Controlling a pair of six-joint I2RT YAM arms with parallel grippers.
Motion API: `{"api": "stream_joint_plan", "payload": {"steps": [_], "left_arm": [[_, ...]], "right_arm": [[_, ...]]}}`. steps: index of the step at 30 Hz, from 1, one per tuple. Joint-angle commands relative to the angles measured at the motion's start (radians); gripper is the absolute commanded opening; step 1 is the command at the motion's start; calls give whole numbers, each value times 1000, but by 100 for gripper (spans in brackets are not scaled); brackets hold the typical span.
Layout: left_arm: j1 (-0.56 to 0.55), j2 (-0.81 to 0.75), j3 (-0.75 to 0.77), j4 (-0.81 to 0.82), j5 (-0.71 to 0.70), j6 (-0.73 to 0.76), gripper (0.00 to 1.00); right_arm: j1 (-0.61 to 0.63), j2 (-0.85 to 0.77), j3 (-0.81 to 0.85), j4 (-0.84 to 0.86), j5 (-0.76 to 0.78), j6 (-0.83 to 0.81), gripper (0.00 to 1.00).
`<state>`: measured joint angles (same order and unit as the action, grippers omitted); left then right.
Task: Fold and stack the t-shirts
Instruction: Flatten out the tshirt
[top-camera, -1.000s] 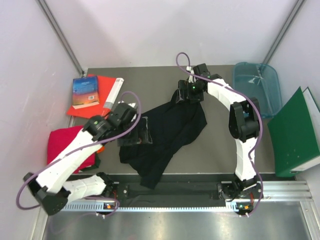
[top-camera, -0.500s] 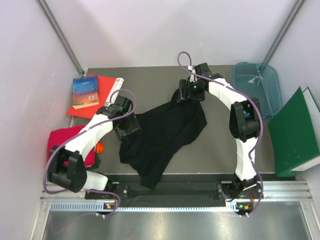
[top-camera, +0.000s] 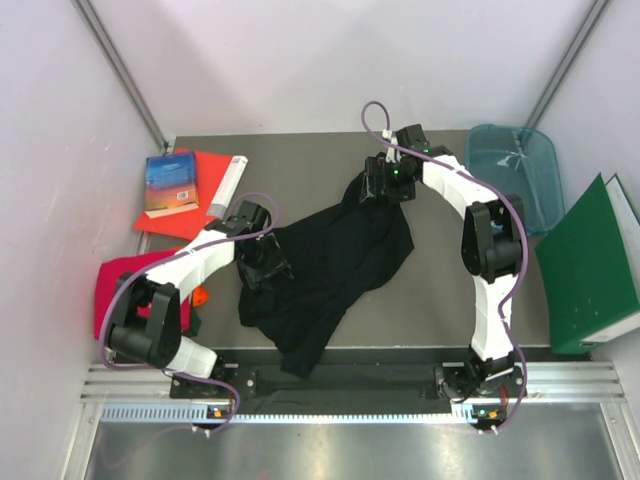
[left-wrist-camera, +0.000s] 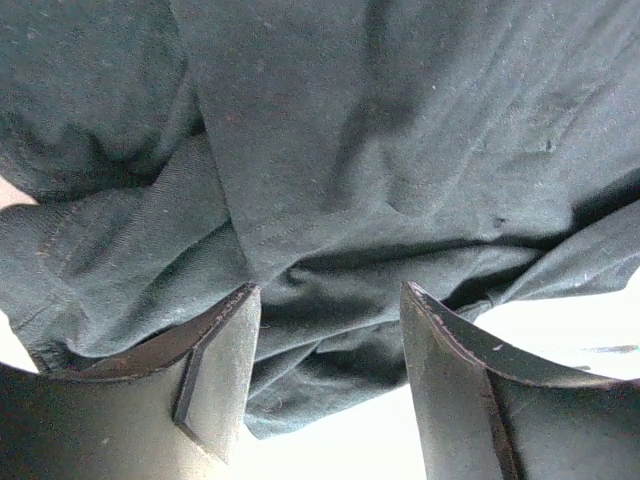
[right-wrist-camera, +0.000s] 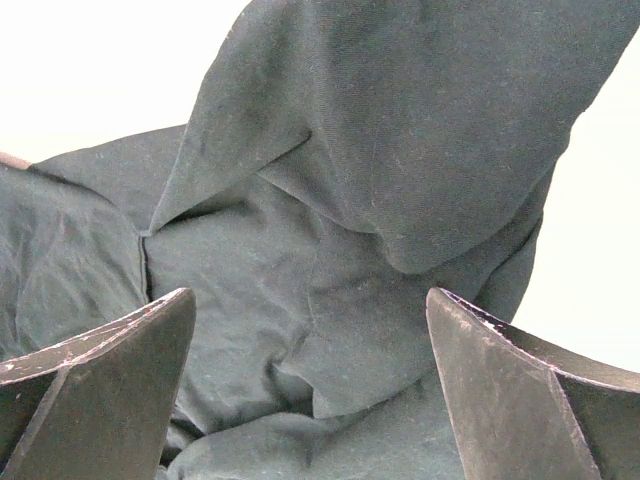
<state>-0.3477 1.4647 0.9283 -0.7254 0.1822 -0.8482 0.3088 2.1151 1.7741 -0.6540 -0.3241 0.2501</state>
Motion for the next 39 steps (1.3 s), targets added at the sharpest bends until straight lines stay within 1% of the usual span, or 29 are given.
{"api": "stream_joint_plan", "payload": {"steps": [1, 5, 7, 8, 10, 12, 16, 17, 19, 20, 21, 22, 23, 24, 25, 26, 27, 31, 33, 39], "left_arm": [[4, 5, -11, 17, -53, -22, 67], [6, 42, 1, 17, -116, -15, 68], [7, 46, 21, 9, -206, -8, 68], [12, 45, 24, 23, -222, -3, 67], [22, 43, 33, 44, -239, -2, 66], [32, 51, 61, 66, -242, 1, 61], [33, 88, 119, 90, -242, 23, 58], [33, 95, 128, 95, -237, 27, 55], [33, 129, 150, 118, -214, 32, 46], [33, 140, 159, 124, -195, 35, 37], [33, 146, 168, 133, -188, 38, 19], [33, 160, 173, 139, -187, 38, 11], [33, 166, 178, 141, -187, 46, 9], [33, 171, 191, 141, -187, 52, 11], [33, 175, 201, 121, -187, 57, 10], [33, 174, 207, 116, -187, 63, 7], [33, 168, 211, 116, -190, 66, 1], [44, 112, 239, 136, -190, 75, 0], [52, 95, 291, 127, -187, 84, 0], [76, 16, 420, 86, -269, 115, 0]], "right_arm": [[-8, -55, -11, 17, -23, -18, 98], [-5, -53, -16, 20, -27, -15, 98], [-5, -53, -16, 19, -27, -17, 98], [-7, -53, -15, 19, -27, -17, 98], [-7, -58, -21, 20, -29, -18, 98], [-7, -56, -22, 19, -30, -18, 98], [-5, -63, -36, 24, -33, -18, 98], [-8, -63, -39, 24, -33, -17, 98], [-7, -64, -47, 28, -33, -17, 98], [-7, -64, -48, 28, -33, -17, 98], [-7, -66, -51, 27, -33, -15, 98], [-8, -66, -53, 28, -32, -20, 99], [-7, -69, -53, 27, -32, -18, 99], [-7, -72, -54, 25, -29, -18, 99], [-10, -72, -54, 25, -27, -20, 99], [-11, -76, -56, 25, -27, -21, 99], [-13, -78, -58, 27, -24, -21, 99], [-34, -90, -59, 31, -10, -20, 99], [-48, -98, -61, 46, -15, -3, 99], [-125, -52, 25, 126, -84, 89, 100]]}}
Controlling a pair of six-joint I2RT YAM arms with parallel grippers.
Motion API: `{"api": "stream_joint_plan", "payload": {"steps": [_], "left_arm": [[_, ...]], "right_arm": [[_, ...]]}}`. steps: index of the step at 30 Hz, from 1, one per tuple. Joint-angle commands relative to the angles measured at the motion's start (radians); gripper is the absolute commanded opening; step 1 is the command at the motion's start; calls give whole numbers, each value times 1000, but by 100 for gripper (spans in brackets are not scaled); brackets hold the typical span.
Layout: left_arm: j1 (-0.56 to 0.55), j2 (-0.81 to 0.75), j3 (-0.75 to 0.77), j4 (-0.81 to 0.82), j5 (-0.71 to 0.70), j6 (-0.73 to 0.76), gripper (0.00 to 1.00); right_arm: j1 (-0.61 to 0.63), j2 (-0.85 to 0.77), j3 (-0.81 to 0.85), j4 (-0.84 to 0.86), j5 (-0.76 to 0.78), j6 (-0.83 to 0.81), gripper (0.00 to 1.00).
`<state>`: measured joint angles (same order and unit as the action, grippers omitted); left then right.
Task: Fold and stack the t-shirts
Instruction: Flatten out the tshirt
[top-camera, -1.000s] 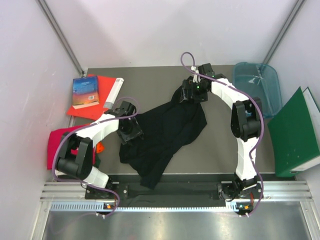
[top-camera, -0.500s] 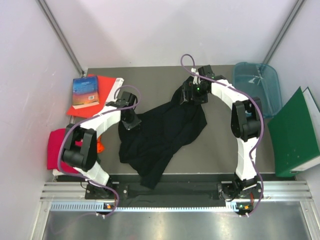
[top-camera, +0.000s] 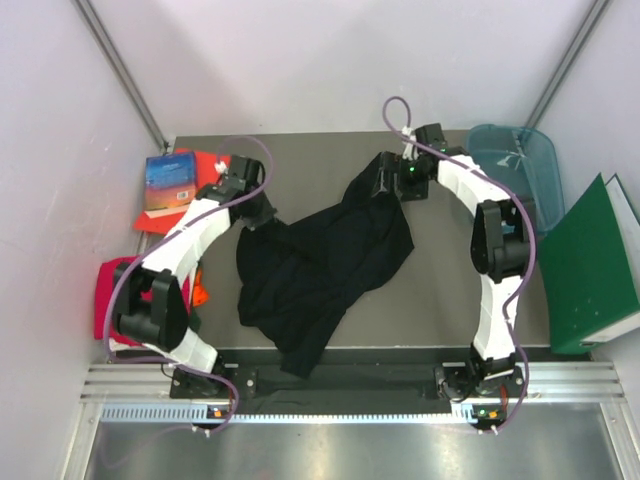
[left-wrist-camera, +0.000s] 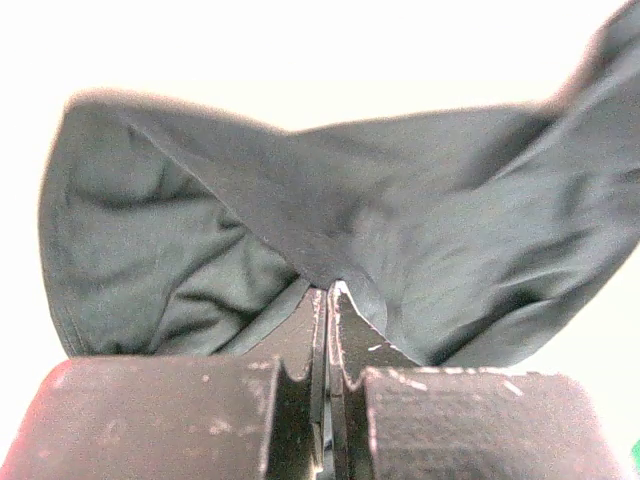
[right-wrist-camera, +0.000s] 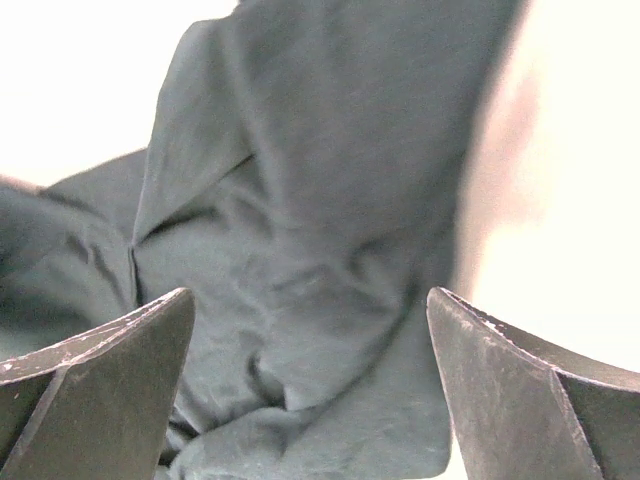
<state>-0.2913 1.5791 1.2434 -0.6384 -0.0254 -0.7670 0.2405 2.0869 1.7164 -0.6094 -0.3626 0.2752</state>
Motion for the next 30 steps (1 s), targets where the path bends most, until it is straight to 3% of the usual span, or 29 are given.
{"api": "stream_joint_plan", "payload": {"steps": [1, 10, 16, 26, 28, 29, 30], "left_arm": [[30, -105, 116, -10, -71, 34, 0], [60, -220, 130, -90, -50, 35, 0], [66, -291, 99, -119, -9, 38, 0], [66, -285, 93, -121, 73, 66, 0], [66, -277, 103, -119, 90, 80, 0], [66, -268, 116, -121, 93, 81, 0], [66, -265, 122, -127, 93, 86, 0]], "right_arm": [[-72, -10, 98, 95, -47, 71, 100], [-99, 292, 324, 238, -107, 231, 98], [-57, 458, 497, 224, -49, 255, 95], [-9, 529, 548, 315, 122, 256, 90], [-4, 544, 548, 332, 137, 259, 80], [-3, 548, 551, 336, 133, 262, 68], [-1, 555, 555, 338, 131, 265, 39]]}}
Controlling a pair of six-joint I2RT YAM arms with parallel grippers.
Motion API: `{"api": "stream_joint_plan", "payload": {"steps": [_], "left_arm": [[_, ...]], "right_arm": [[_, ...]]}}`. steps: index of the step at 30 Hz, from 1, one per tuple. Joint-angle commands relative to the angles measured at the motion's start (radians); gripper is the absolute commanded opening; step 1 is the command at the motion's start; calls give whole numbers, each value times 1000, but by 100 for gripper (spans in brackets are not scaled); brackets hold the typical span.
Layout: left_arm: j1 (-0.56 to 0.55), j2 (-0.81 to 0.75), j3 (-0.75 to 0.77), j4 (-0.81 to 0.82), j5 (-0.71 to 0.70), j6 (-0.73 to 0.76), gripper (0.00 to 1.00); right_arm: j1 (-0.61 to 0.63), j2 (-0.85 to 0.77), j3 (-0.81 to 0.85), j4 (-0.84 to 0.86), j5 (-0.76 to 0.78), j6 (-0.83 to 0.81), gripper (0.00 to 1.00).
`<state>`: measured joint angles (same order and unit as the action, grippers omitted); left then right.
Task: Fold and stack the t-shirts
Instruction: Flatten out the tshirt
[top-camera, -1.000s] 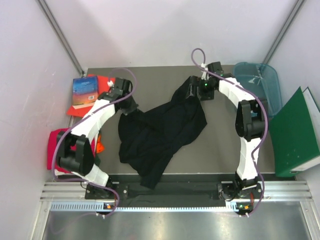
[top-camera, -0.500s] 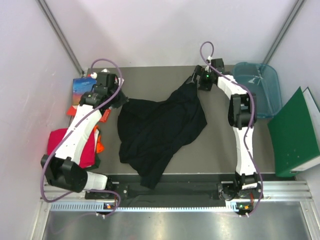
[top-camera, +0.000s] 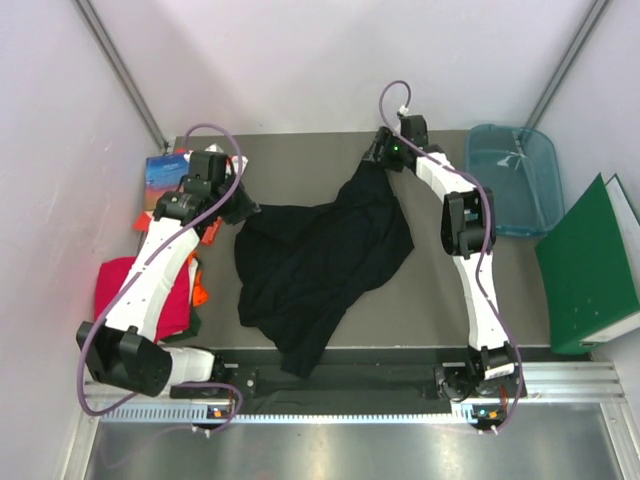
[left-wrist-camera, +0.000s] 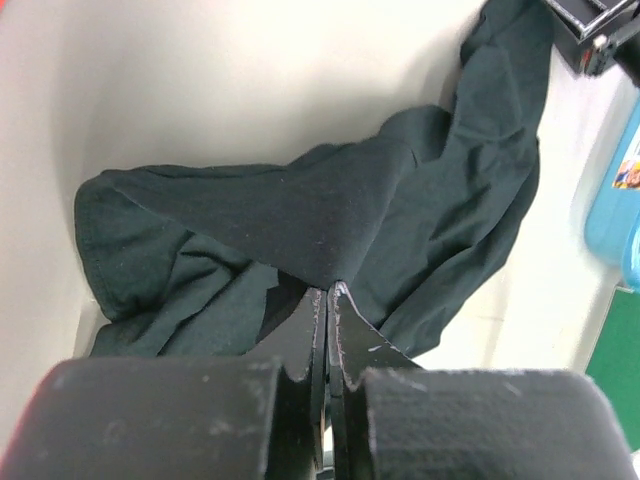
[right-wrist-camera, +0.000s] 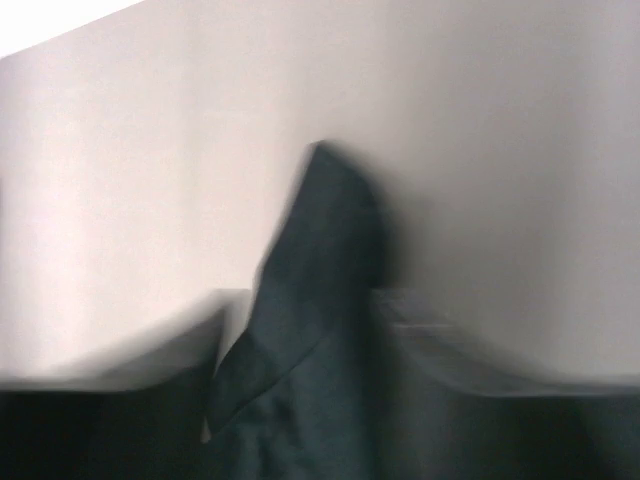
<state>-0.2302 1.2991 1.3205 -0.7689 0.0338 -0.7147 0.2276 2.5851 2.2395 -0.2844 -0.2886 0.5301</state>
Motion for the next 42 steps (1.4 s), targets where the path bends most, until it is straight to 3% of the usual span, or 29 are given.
{"api": "stream_joint_plan", "payload": {"steps": [1, 3, 6, 9, 13, 19, 24, 29, 31, 32, 33, 36, 38, 42], "left_arm": [[5, 20, 51, 0, 34, 40, 0], [6, 34, 71, -9, 26, 47, 0], [11, 49, 109, -26, 9, 73, 0], [31, 71, 160, -23, 8, 92, 0], [63, 117, 279, -15, 0, 123, 0], [109, 154, 359, -4, 43, 126, 0], [109, 69, 209, -20, 104, 86, 0], [109, -87, -32, -35, 133, 38, 0], [109, -133, -105, -61, 143, 24, 0], [109, -145, -125, -69, 153, 23, 0], [109, -156, -142, -79, 156, 24, 0], [109, -184, -187, -121, 164, 40, 0], [109, -196, -196, -138, 167, 52, 0], [109, -201, -227, -136, 186, 49, 0]], "right_arm": [[15, 66, 37, 1, 54, 16, 23], [15, 63, 35, -10, 48, 21, 0], [19, -6, -33, -7, 48, -11, 0], [16, -161, -145, 37, 97, -79, 0], [1, -371, -161, 18, 126, -146, 0], [-42, -682, -305, 8, 124, -153, 0], [-53, -935, -679, -119, 40, -147, 0], [-50, -1088, -1196, -237, -30, -139, 0], [-51, -1123, -1359, -274, -26, -140, 9], [-50, -1132, -1398, -285, -24, -151, 19], [-50, -1164, -1426, -300, -24, -157, 46], [-50, -1265, -1466, -314, 9, -147, 85], [-53, -1299, -1437, -315, 52, -130, 91], [-53, -1265, -1367, -285, 71, -114, 91]]}}
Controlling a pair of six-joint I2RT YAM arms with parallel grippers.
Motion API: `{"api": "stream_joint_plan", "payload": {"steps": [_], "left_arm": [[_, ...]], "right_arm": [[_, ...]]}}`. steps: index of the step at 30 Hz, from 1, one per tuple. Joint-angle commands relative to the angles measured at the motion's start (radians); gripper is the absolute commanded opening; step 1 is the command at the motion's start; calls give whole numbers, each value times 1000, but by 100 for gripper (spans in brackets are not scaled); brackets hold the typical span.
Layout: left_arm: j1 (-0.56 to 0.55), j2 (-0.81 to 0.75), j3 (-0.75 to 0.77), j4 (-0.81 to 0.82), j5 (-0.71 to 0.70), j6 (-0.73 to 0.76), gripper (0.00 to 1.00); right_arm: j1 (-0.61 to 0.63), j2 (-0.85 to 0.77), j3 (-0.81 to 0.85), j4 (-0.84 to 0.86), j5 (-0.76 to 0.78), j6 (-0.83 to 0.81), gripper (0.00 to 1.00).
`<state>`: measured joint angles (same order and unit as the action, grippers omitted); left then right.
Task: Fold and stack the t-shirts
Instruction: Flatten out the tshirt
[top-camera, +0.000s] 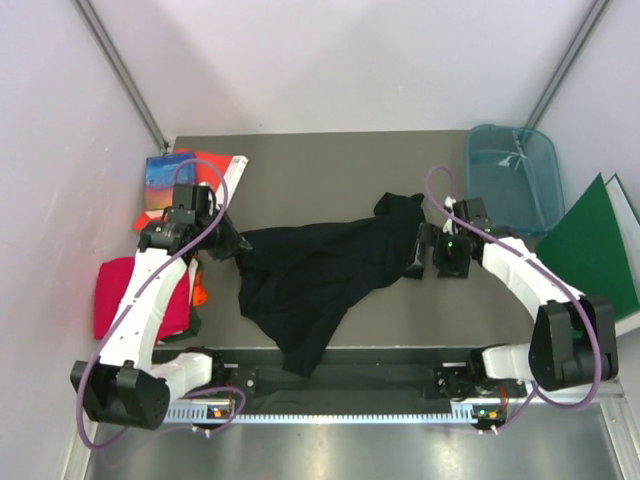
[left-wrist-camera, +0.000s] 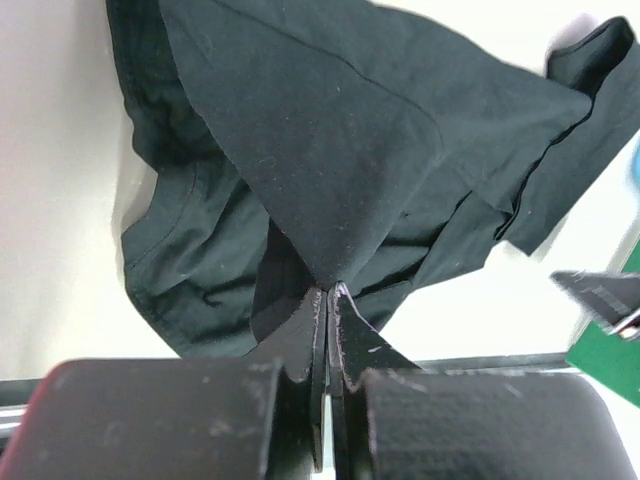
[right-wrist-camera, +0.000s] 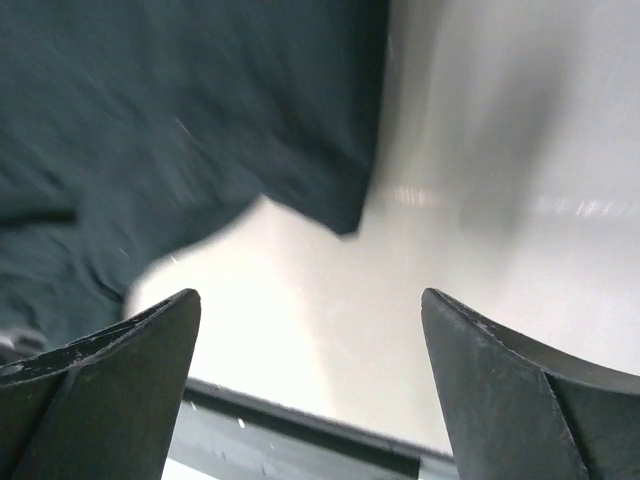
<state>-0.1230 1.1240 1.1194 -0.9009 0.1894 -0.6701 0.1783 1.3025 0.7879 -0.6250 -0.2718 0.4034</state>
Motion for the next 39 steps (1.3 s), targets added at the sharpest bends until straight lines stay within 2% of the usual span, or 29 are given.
{"api": "stream_joint_plan", "payload": {"steps": [1, 5, 7, 10, 14, 21, 23, 25, 26, 29, 31, 39], "left_arm": [[2, -21, -29, -1, 33, 1, 0], [2, -13, -43, 26, 48, -16, 0], [2, -9, -43, 39, 50, -19, 0], [2, 2, -46, 46, 51, -22, 0], [2, 13, -56, 59, 58, -22, 0], [0, 13, -76, 69, 62, -22, 0], [0, 11, -78, 76, 64, -22, 0], [0, 11, -76, 77, 65, -20, 0], [0, 13, -78, 80, 64, -20, 0], [2, 13, -79, 91, 68, -17, 0], [0, 14, -82, 95, 74, -16, 0], [0, 20, -78, 91, 70, 6, 0]], "right_arm": [[-3, 33, 105, 68, 52, 15, 90], [4, 110, 143, 152, -17, 17, 84], [32, 159, 212, 137, -4, -6, 82], [163, 228, 322, 62, 119, -73, 81], [275, 317, 422, -34, 224, -127, 80], [397, 428, 500, -136, 362, -127, 76], [420, 449, 508, -172, 413, -124, 65], [440, 458, 521, -202, 459, -117, 60], [446, 466, 527, -211, 473, -115, 53], [469, 492, 547, -245, 519, -106, 42], [484, 509, 554, -260, 560, -100, 41], [495, 515, 554, -254, 620, -100, 20]]}}
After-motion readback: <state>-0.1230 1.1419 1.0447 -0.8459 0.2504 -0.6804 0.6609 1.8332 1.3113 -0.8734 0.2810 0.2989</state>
